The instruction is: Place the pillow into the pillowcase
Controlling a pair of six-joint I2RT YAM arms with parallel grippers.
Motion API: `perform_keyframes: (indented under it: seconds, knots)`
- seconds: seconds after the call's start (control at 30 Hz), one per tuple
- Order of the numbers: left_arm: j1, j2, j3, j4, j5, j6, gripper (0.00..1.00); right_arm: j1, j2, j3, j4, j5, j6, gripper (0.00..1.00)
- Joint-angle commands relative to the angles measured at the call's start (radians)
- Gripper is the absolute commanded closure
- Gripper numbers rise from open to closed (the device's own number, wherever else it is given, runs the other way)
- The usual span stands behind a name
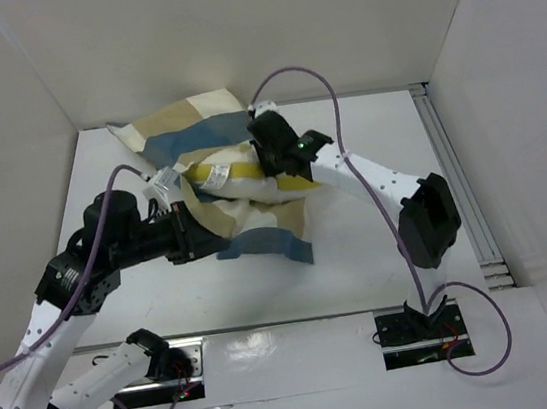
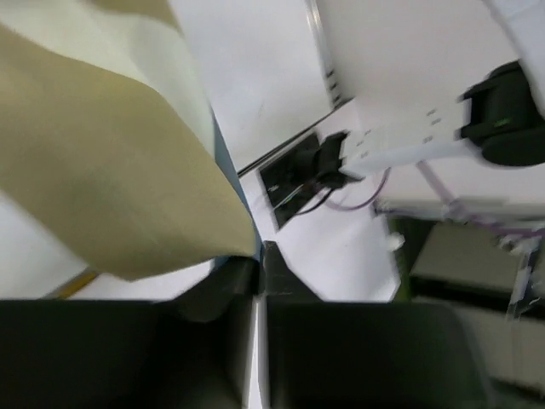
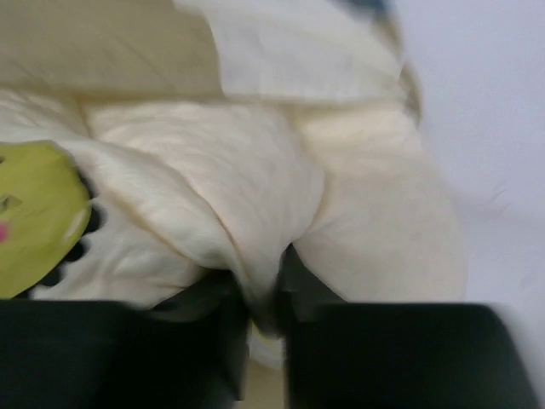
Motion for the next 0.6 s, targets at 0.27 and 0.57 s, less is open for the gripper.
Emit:
perform_keyframes:
  seconds: [0.27,0.57]
  knots:
    - [-0.003,0.272,0.237,-0.169,-0.137,0.318,0.09,0.068,-0.541,-0.622,0.085,-0.052,0.252,0.03]
    - [0.014,0.784,0.437,-0.106,-0.677,0.44,0.35,0.077,-0.608,-0.915,0.287,-0.387,0.525,0.44]
